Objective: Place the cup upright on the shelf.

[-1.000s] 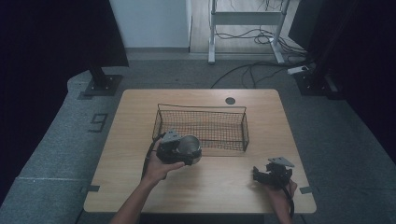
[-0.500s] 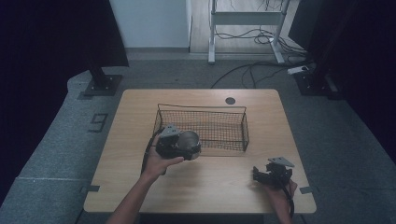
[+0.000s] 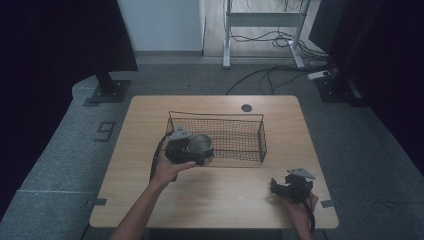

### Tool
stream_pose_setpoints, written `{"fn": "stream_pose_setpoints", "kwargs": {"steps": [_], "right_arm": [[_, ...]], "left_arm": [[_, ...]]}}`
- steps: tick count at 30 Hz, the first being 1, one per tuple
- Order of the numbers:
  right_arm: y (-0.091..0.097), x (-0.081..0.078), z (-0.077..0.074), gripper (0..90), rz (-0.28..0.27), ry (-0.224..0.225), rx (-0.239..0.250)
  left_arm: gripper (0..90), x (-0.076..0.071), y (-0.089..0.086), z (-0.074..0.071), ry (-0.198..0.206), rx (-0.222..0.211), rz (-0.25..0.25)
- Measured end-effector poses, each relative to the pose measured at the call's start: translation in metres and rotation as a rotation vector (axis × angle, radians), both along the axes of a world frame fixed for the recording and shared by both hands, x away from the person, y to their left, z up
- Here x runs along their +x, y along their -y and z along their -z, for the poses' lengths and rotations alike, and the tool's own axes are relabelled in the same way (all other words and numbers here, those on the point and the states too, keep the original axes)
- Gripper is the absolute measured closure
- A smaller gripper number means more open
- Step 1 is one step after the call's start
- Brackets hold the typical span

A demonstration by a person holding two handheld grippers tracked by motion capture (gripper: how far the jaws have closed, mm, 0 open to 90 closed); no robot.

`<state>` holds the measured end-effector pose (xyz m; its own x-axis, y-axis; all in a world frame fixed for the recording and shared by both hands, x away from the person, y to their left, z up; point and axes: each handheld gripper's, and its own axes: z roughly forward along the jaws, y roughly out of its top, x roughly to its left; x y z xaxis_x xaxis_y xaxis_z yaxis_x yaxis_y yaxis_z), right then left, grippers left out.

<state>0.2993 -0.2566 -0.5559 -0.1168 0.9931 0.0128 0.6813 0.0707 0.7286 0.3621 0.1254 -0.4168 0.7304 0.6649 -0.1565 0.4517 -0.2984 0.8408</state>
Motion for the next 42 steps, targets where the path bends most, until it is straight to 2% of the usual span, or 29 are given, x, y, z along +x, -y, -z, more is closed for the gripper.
{"fn": "stream_pose_setpoints", "kwargs": {"steps": [30, 42], "right_arm": [[0.001, 0.000, 0.000, 7.3, 0.002, 0.001, -0.001], [0.001, 0.000, 0.000, 7.3, 0.001, 0.003, -0.001]], "left_arm": [[14.3, 0.022, 0.001, -0.017, -0.007, -0.003, -0.009], [14.3, 0.036, 0.004, -0.015, -0.020, 0.015, -0.019]]}}
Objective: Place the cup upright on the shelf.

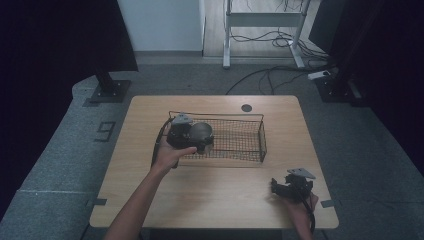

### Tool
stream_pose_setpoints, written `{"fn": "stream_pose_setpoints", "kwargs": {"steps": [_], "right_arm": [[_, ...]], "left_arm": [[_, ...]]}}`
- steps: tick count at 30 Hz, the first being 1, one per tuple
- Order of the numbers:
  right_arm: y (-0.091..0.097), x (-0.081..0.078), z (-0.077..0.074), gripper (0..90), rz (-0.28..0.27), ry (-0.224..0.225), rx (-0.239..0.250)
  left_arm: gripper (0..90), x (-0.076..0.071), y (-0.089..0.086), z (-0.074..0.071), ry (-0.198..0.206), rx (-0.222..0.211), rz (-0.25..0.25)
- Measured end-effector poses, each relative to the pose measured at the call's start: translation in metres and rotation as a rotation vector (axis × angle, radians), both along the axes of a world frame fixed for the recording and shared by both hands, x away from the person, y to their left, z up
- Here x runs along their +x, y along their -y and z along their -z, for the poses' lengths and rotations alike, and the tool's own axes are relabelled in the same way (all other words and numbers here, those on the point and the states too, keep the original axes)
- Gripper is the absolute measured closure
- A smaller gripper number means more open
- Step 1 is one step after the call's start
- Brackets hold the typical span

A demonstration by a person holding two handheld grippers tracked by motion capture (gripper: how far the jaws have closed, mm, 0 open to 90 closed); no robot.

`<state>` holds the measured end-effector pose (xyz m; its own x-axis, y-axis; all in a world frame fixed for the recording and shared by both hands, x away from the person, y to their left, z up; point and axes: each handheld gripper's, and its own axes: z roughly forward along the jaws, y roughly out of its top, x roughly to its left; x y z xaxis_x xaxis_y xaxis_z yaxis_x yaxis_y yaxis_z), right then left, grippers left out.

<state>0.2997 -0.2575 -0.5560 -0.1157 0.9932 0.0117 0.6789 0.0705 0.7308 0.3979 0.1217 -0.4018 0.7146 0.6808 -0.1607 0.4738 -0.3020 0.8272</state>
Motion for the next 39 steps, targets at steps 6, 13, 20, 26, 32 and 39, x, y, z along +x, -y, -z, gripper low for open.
{"fn": "stream_pose_setpoints", "kwargs": {"steps": [6, 13, 20, 26, 32, 39], "right_arm": [[0.000, 0.000, 0.000, 7.3, 0.000, 0.000, 0.000], [0.000, 0.000, 0.000, 7.3, 0.001, 0.000, 0.001], [0.000, 0.000, 0.000, 7.3, 0.000, -0.001, 0.001], [0.000, 0.000, 0.000, 7.5, 0.001, -0.001, 0.001], [0.000, 0.000, 0.000, 7.8, 0.004, 0.000, 0.001], [0.000, 0.000, 0.000, 7.9, 0.005, 0.000, 0.001]], "left_arm": [[14.3, 0.004, 0.002, 0.001, -0.001, 0.008, 0.002], [14.3, 0.011, 0.003, 0.002, -0.007, 0.006, -0.004], [14.3, 0.019, 0.003, 0.004, -0.012, 0.008, -0.016], [14.3, 0.027, 0.004, 0.004, -0.011, 0.011, -0.018], [14.3, 0.032, 0.005, 0.005, -0.016, 0.016, -0.023], [14.3, 0.043, 0.003, 0.011, -0.032, 0.027, -0.045]]}}
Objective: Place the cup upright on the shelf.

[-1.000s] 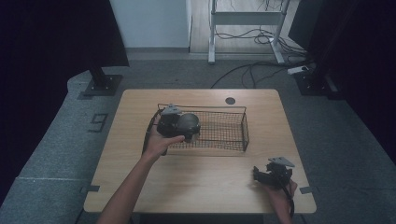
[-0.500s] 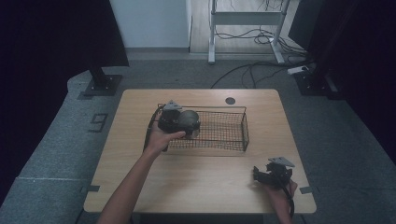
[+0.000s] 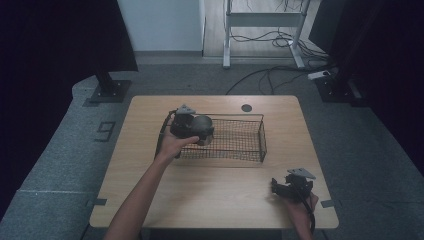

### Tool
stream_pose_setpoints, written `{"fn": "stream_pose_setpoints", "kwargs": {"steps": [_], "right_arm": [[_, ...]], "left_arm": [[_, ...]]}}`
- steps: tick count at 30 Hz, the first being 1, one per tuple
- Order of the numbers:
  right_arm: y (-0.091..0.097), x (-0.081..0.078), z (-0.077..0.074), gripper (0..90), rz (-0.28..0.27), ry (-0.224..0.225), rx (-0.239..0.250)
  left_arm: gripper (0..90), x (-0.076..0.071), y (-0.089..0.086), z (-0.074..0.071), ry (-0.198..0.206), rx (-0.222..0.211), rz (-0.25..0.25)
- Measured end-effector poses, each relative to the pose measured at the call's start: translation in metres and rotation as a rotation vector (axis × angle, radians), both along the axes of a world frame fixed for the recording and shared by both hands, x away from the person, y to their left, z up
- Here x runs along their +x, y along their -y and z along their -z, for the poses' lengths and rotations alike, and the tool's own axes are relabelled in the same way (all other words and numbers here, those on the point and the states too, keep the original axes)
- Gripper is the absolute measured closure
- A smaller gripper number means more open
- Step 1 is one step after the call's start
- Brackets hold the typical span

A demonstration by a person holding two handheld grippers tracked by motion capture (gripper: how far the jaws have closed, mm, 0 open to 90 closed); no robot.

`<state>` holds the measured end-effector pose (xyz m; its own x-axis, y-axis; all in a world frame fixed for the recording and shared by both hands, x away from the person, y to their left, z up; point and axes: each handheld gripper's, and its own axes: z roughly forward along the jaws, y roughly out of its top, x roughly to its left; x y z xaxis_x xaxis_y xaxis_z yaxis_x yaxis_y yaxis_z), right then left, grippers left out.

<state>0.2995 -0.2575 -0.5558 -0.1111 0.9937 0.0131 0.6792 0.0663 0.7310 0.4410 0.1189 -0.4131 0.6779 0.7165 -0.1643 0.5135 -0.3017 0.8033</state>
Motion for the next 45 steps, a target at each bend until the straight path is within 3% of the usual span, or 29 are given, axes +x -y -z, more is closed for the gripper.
{"fn": "stream_pose_setpoints", "kwargs": {"steps": [25, 45], "right_arm": [[0.000, 0.000, 0.000, 8.0, 0.001, 0.000, 0.000], [0.000, 0.000, 0.000, 8.0, 0.001, 0.000, 0.000]], "left_arm": [[14.3, 0.022, 0.009, 0.029, -0.048, 0.030, -0.019], [14.2, 0.031, 0.019, 0.055, -0.114, 0.058, -0.024]]}}
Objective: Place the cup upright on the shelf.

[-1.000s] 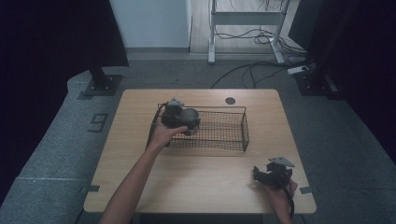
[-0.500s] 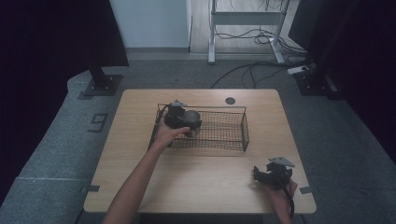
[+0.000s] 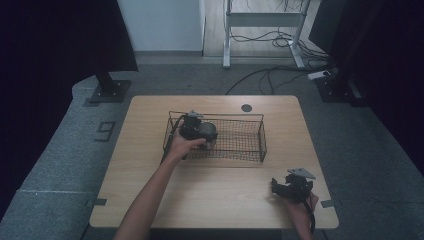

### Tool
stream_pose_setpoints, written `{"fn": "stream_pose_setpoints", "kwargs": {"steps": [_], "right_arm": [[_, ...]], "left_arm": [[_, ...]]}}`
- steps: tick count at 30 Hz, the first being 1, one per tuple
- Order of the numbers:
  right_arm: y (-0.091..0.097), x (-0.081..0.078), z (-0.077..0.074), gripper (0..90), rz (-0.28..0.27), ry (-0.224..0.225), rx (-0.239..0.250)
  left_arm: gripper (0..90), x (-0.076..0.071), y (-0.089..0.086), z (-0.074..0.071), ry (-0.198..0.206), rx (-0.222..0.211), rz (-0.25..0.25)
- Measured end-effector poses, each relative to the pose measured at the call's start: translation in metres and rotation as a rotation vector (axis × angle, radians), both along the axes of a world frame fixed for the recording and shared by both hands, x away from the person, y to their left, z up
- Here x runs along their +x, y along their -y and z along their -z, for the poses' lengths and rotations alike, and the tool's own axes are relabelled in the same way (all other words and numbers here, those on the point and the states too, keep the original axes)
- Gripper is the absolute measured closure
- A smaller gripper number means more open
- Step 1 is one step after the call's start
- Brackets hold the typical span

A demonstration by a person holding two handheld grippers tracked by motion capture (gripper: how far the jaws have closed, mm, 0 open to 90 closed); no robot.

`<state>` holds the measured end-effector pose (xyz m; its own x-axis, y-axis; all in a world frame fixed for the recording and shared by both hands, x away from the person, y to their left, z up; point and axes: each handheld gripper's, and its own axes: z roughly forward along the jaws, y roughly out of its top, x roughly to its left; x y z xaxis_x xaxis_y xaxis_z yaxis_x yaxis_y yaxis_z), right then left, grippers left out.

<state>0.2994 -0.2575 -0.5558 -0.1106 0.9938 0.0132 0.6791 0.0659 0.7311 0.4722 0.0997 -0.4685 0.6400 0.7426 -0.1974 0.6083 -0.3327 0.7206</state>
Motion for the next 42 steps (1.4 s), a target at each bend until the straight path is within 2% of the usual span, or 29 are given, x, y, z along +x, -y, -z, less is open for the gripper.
{"fn": "stream_pose_setpoints", "kwargs": {"steps": [10, 13, 19, 33, 42], "right_arm": [[0.000, 0.000, 0.000, 8.0, 0.000, 0.000, 0.000], [0.000, 0.000, 0.000, 8.0, 0.000, 0.000, 0.000], [0.000, 0.000, 0.000, 8.0, 0.000, 0.000, 0.000], [0.000, 0.000, 0.000, 8.1, 0.000, 0.000, 0.000], [0.000, 0.000, 0.000, 8.1, 0.000, 0.001, 0.000]], "left_arm": [[14.1, 0.005, 0.000, 0.008, -0.038, 0.014, -0.039], [14.0, 0.006, 0.001, 0.010, -0.047, 0.033, -0.050], [13.9, 0.009, 0.003, 0.015, -0.069, 0.070, -0.056], [11.7, 0.011, 0.006, 0.015, -0.114, 0.095, -0.034], [10.4, 0.008, 0.003, 0.007, -0.086, 0.079, -0.044]]}}
